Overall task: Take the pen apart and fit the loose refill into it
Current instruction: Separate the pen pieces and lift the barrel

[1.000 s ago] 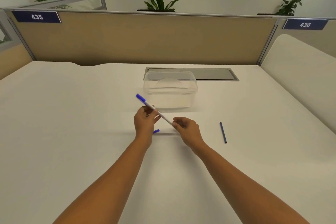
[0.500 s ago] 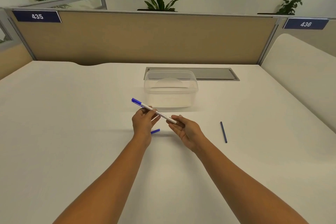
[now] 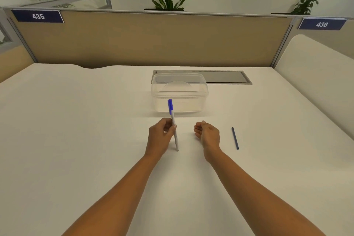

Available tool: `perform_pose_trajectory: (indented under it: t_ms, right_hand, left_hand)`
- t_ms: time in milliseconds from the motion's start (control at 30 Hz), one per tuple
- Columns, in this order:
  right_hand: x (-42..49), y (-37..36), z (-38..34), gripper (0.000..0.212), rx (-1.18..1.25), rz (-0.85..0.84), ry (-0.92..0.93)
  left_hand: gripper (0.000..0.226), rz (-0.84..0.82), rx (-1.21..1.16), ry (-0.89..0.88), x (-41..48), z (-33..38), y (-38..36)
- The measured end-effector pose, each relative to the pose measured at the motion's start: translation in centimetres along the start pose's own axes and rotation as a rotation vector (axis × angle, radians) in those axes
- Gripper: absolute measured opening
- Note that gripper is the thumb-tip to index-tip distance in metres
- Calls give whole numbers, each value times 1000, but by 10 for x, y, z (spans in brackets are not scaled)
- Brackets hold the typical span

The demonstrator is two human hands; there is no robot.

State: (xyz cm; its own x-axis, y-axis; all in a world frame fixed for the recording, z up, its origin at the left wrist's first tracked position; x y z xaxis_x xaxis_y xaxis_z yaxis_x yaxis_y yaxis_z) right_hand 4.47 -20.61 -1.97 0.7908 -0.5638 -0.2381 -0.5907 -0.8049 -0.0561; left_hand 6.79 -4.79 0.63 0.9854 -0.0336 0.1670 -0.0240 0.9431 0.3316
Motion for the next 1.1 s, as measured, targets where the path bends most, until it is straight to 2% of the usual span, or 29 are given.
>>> perform_pose_trajectory:
  t_ms: [133,200,300,433,600,700,900,1100]
  right_hand:
    - [-1,0,-1,28,-12,-13,36]
    - [-1,-2,-2,27,-26,-18,41]
    - [-2,-5,-1,27,-42,-28,48]
    - [-4,-7,-5,25,-111,-82,91]
    - [-12,-15,-5,29,-495,-334,198]
    - [-17,-22,-4,32,-653,-421,293]
    - [-16,-28,-1,29,-833,-450,384]
    - [-14,-23,0,19,-829,-406,416]
  left_hand:
    - [10,180,8,-220,-1,16,12]
    - [12,114,57,-262,0,18,8]
    - [11,-53,127,-201,1,13,-2]
    - [12,29,114,-208,3,12,1]
    - [7,75,10,-108,5,7,5]
    - [9,130,-107,0,7,1,9]
    - [5,214,-336,108,12,-3,16]
    - [6,295,-451,196,14,-11,24]
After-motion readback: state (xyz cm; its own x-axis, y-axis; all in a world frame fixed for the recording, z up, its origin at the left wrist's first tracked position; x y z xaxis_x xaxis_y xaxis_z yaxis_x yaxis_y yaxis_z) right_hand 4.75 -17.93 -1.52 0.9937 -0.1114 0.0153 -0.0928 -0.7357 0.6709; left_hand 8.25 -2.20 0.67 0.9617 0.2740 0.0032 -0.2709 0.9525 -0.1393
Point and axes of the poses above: each hand's wrist, its own x-axis towards the middle knuckle, its own y-axis out of the back of the hand, z = x × y, the point moved 4 cm from there along x, towards the middle knuckle, and after that the axes turned 4 degrees about y, right-handed, at the moved point
